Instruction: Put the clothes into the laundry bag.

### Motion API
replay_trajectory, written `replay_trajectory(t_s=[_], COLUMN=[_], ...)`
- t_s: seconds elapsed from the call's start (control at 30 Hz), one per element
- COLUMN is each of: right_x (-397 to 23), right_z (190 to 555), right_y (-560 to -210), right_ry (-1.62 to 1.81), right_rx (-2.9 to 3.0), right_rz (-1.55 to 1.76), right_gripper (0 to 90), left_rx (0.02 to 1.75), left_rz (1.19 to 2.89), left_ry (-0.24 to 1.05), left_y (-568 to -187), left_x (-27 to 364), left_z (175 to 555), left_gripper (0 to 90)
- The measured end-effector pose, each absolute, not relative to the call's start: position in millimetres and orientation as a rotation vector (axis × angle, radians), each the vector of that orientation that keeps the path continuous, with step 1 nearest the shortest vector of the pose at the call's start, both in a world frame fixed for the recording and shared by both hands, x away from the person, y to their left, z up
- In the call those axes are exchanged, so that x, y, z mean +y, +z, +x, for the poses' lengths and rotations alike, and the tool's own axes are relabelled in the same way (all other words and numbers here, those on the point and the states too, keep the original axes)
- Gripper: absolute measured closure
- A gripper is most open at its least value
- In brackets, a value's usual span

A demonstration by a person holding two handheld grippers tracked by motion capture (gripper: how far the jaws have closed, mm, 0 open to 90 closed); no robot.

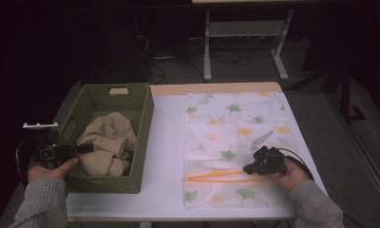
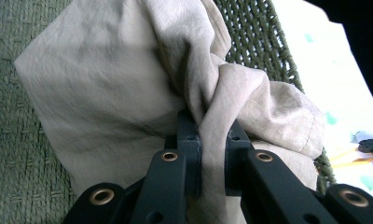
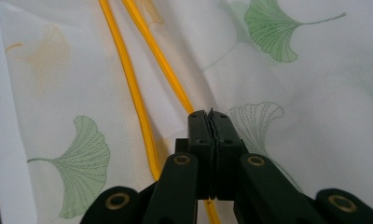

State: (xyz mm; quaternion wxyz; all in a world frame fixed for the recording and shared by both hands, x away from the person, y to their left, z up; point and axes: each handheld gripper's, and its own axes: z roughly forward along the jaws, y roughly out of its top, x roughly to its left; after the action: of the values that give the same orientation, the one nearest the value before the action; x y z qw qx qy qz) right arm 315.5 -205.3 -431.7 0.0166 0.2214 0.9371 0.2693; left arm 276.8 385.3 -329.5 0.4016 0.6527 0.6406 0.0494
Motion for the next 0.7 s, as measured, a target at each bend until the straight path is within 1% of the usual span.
replay_trajectory(t_s=[0.13,0.33,0.7], right_x=[-205,-209,-213], right_z=[315,320,324], right_y=[-416,-406,-397], right_ry=[0.845,0.905,0.954], right_rx=[2.892,2.870,2.866], right_rz=[0.669,0.685,0.700], right_gripper=[88.1,88.2,88.2], left_rx=[1.623,1.607,1.566], left_rz=[1.634,1.633,1.599], left_ry=[0.119,0.130,0.108], left_y=[-325,-318,-304], left_x=[386,385,384], left_z=[277,275,274], left_gripper=[81.8,81.9,82.0])
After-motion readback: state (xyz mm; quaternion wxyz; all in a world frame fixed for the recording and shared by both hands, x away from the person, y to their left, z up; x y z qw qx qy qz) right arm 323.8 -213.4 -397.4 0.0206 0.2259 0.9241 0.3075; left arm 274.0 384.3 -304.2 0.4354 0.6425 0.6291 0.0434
